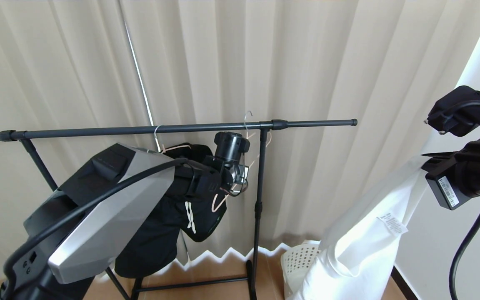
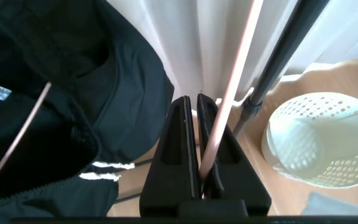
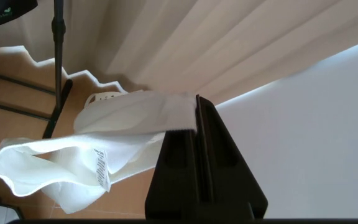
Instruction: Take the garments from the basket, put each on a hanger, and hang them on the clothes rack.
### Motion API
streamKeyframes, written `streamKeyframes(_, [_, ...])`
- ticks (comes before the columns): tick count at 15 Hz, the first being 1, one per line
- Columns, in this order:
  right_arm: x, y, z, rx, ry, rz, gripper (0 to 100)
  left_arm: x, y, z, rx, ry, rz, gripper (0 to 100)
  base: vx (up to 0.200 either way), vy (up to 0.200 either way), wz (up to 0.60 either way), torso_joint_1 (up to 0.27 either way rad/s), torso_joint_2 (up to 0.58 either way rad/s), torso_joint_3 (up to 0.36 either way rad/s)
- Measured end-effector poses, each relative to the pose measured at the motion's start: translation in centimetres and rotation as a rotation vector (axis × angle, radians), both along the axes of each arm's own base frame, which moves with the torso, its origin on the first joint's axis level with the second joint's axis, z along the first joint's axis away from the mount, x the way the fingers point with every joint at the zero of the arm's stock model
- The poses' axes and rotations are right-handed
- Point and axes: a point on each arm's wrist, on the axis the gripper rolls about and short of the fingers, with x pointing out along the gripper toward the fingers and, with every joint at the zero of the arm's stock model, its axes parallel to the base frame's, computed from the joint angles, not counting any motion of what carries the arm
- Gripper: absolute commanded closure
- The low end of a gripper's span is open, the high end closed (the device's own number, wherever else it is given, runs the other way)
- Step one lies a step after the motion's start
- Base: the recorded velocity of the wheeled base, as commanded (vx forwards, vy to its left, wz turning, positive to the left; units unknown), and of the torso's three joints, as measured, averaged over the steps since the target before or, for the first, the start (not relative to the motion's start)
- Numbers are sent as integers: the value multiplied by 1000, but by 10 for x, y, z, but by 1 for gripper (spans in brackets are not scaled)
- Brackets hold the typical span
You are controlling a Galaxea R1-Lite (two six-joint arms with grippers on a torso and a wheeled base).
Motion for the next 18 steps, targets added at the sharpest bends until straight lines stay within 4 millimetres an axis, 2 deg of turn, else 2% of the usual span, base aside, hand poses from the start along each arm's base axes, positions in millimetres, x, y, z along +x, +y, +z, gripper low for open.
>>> streamKeyframes(7, [2,1,-2,-5,10,0,100,-21,12,8,-10,-16,-2,100,0,0,0,0,0,0])
streamKeyframes(9, [6,4,1,21,-36,0,100,-31,19,7,-10,-18,-2,100,0,0,0,0,0,0])
streamKeyframes(12, [17,10,1,67,-99,-2,100,-63,38,9,-4,-9,-9,100,0,0,0,0,0,0])
streamKeyframes(14, [23,13,-1,83,-103,-8,100,-89,52,14,-6,-10,-16,100,0,0,0,0,0,0])
streamKeyframes(18, [38,22,-6,136,-134,-24,100,-143,84,10,-10,-19,-32,100,0,0,0,0,0,0])
